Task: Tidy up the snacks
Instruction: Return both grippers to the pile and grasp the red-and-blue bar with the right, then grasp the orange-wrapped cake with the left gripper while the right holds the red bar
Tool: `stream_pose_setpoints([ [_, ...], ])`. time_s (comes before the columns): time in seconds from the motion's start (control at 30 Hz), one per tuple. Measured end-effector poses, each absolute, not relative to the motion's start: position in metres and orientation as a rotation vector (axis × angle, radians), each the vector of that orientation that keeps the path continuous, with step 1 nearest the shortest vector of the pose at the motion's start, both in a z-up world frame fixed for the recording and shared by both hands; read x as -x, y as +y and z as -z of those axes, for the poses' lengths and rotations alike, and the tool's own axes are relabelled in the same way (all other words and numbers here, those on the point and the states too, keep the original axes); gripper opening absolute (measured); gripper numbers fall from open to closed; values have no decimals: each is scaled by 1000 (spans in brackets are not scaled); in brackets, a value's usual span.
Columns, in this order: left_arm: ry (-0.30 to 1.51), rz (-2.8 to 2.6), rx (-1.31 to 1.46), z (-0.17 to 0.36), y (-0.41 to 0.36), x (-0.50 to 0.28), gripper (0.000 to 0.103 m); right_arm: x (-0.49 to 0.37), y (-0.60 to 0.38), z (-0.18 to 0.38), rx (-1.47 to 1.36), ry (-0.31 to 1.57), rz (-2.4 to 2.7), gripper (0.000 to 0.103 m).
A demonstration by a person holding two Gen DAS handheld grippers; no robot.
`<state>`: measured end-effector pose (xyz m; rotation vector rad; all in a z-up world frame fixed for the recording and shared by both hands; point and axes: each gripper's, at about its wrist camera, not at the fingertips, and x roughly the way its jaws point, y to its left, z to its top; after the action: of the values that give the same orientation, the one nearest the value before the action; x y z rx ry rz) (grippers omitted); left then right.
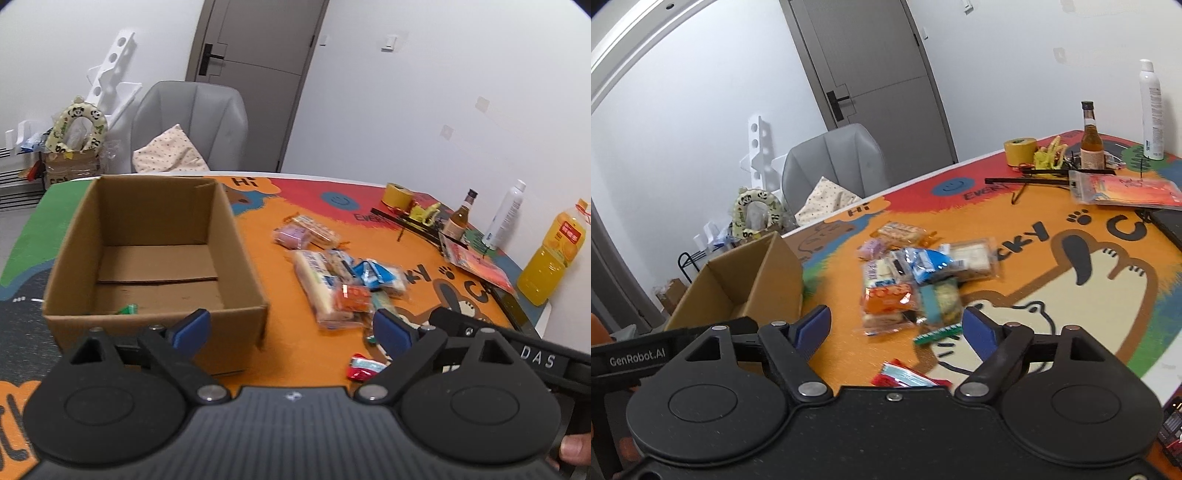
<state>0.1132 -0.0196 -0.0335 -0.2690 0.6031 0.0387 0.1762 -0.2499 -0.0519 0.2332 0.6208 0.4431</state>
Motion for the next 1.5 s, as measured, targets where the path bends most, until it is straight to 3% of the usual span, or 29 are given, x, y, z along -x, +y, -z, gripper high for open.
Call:
stream_pose_setpoints([
  [0.23,597,-16,255,38,-35,-122,94,-180,-257,67,-227,652,-457,77],
  [0.43,617,17,251,48,-40,-130,88,-189,-252,87,-232,712,-491,63],
  [0.7,640,55,235,58,-47,-140,65,-198,-243,105,-212,758,-525,56],
  [0.8,649,62,231,62,-51,-144,62,-202,-238,109,-191,768,-543,55],
  [1.03,668,53,227,69,-49,-151,61,-209,-227,122,-137,790,-564,44],
  [1.17,671,56,231,72,-50,-156,61,-208,-227,121,-80,785,-527,19],
  [1.5,660,86,211,76,-66,-181,61,-217,-254,124,-170,788,-473,19],
])
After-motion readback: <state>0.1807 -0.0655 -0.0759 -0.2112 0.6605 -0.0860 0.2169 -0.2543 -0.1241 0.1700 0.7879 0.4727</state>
